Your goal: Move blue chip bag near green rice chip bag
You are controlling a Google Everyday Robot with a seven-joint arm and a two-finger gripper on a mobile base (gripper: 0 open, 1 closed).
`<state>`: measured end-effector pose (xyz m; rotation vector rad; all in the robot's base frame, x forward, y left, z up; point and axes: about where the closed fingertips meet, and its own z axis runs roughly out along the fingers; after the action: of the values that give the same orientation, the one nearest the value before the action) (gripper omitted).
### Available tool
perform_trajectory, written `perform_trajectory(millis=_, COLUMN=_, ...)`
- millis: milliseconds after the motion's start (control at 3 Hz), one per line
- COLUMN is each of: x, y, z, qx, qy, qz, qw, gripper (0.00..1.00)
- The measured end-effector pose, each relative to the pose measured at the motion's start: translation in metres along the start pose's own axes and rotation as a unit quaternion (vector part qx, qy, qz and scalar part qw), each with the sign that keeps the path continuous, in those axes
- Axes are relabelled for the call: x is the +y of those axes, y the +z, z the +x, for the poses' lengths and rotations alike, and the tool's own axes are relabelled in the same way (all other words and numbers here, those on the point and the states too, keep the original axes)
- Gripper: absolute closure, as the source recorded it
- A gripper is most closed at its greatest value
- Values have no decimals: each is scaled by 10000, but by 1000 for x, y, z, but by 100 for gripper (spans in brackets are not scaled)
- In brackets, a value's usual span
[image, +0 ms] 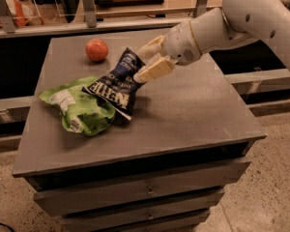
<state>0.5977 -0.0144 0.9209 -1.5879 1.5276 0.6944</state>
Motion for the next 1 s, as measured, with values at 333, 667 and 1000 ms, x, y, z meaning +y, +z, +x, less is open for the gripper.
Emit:
perform_trajectory(millis=333, x=3, y=-2, z=-2, qx=26, qy=-50, qz=-36, qw=10000, gripper=0)
perform_trajectory(millis=667, x=4, y=-7, z=-2, qx=63, qy=-76, qz=-8, qw=10000, gripper=0)
perform_trajectory(millis=1000, x=-1, y=-26, z=7, qx=165, qy=-101, qz=324, qw=9993, gripper=0)
